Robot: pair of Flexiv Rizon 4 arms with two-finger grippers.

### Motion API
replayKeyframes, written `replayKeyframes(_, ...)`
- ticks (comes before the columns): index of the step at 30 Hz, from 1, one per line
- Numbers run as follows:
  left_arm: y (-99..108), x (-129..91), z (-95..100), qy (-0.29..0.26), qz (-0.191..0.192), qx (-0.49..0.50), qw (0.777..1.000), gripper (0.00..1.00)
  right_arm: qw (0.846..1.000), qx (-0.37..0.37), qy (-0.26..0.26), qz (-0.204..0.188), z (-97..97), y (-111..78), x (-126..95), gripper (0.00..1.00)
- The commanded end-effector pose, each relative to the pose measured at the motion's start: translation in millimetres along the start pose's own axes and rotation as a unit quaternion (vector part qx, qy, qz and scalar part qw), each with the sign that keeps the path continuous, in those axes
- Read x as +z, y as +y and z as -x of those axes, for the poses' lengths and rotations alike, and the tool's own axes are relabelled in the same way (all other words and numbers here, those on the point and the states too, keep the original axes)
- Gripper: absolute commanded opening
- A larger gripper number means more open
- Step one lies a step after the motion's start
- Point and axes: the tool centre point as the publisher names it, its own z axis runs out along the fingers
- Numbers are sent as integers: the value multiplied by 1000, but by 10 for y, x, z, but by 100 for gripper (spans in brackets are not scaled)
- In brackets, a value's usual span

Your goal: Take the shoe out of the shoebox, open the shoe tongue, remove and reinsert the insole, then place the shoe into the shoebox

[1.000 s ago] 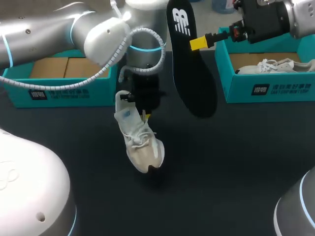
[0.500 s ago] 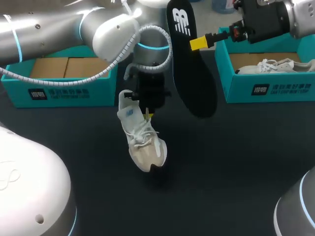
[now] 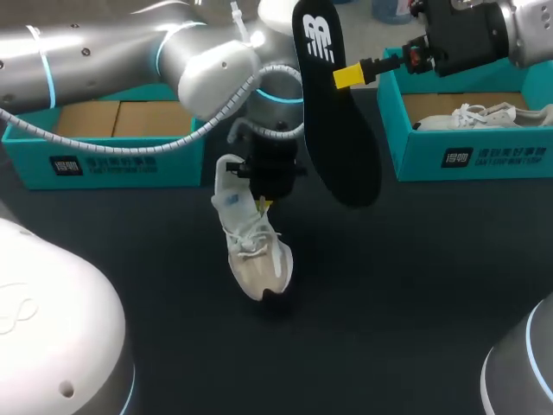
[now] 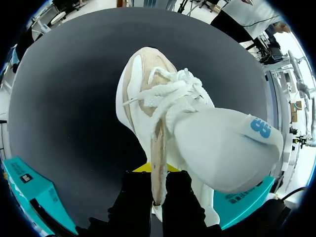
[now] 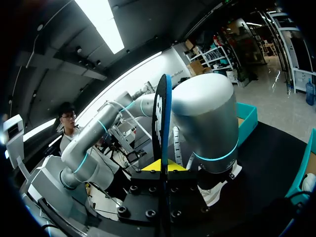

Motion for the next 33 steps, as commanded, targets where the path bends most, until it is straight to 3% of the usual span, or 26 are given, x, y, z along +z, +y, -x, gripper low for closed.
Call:
replayKeyframes(1, 109, 31, 108, 16, 0, 12, 1000, 0, 1000, 0, 0, -1, 11, 8, 18, 0)
replayKeyframes(10, 261, 19, 220, 18, 12, 25, 999, 0, 1000, 0, 0, -1, 11, 8, 18, 0)
replayKeyframes(33, 206, 220, 603, 20, -16, 71, 997, 0, 1000, 0, 0, -1, 11, 8, 18, 0)
